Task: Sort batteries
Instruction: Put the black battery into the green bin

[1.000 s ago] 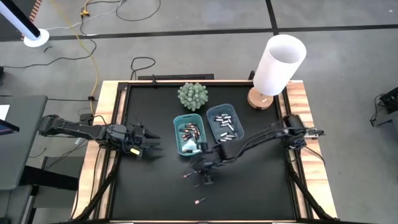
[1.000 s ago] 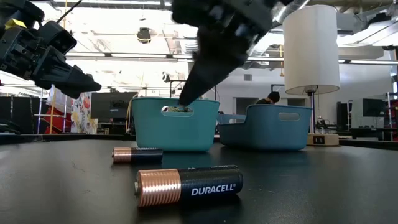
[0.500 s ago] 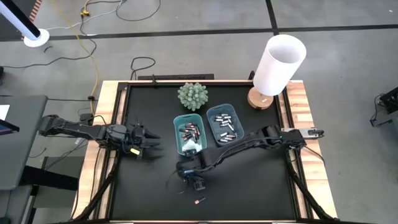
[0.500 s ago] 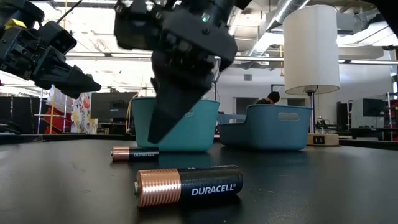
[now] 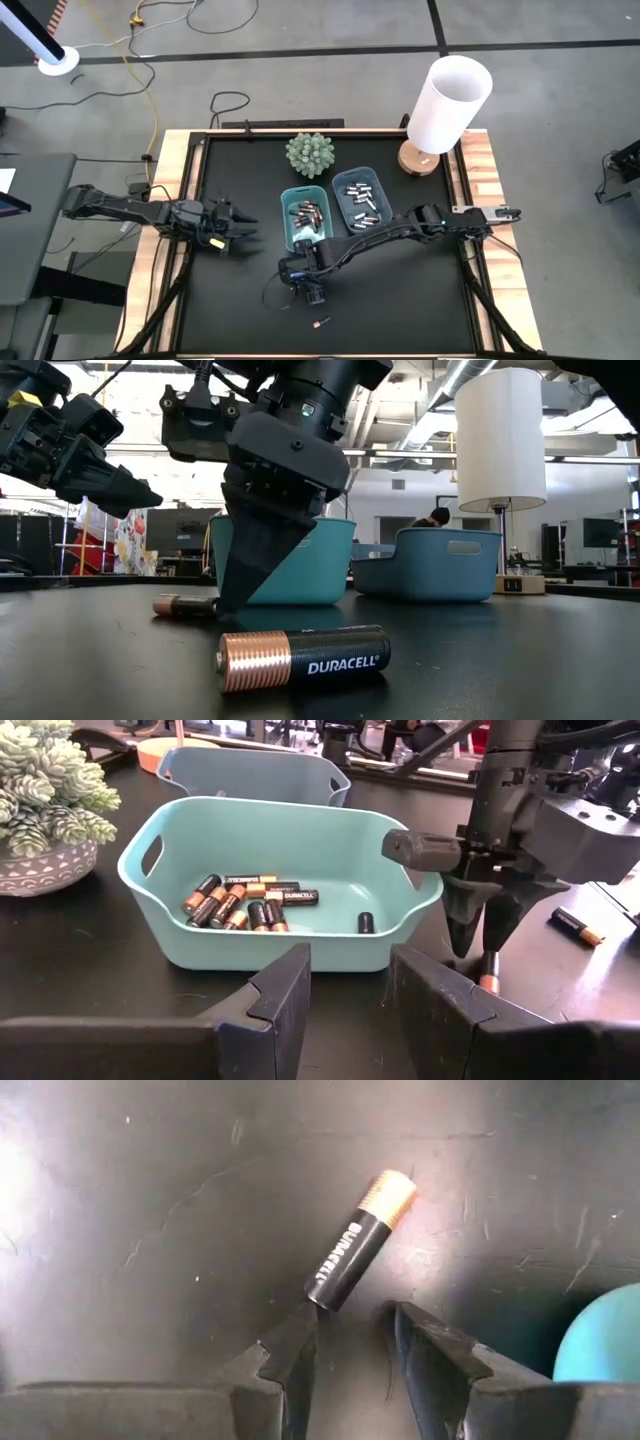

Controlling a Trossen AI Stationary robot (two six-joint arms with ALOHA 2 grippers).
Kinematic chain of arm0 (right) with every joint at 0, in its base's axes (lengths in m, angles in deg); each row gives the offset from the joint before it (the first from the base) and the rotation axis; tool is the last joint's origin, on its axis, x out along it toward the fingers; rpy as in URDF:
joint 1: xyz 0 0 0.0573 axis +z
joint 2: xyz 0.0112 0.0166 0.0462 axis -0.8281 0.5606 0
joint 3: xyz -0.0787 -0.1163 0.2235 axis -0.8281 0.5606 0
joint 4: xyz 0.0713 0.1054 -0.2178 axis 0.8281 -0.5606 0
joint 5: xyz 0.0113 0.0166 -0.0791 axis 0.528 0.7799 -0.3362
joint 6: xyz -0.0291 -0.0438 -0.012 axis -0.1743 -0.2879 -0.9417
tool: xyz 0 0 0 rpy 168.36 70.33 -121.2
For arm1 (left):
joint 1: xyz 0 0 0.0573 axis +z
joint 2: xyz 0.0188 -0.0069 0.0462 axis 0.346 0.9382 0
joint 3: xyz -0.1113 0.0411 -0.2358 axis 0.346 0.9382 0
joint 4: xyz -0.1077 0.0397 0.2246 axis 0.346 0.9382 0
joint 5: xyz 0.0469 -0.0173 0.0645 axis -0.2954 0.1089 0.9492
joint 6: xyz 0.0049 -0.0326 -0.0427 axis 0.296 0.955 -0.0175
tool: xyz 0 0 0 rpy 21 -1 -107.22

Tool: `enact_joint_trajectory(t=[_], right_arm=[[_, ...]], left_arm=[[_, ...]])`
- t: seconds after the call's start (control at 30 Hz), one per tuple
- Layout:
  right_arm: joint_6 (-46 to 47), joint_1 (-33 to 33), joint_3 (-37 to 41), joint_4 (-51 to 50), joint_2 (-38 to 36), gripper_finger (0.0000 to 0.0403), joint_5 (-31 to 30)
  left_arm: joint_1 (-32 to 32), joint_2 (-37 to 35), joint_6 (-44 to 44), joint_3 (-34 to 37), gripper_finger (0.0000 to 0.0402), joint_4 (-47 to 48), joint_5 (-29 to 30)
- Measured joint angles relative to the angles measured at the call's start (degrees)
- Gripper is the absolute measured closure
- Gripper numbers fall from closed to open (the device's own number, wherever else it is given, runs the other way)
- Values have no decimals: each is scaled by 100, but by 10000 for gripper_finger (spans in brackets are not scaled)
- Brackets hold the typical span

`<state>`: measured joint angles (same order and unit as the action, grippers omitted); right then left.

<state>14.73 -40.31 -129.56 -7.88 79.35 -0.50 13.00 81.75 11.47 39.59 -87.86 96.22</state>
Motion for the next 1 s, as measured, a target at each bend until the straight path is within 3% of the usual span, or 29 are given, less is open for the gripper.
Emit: enact_joint_trajectory(t=[0.33,0.63,0.87,1.0], right_arm=[[959,6,-21,136,-7,249,2],[1033,163,-850,-832,2,249,28],[1044,191,-1365,-873,-2,254,-7],[1679,309,-1399,-701,-6,268,-36]], left_arm=[[-2,2,2,0,265,4,2],[-2,1,1,0,265,2,2],[-2,1,2,0,265,2,2],[0,2,2,2,265,2,0]])
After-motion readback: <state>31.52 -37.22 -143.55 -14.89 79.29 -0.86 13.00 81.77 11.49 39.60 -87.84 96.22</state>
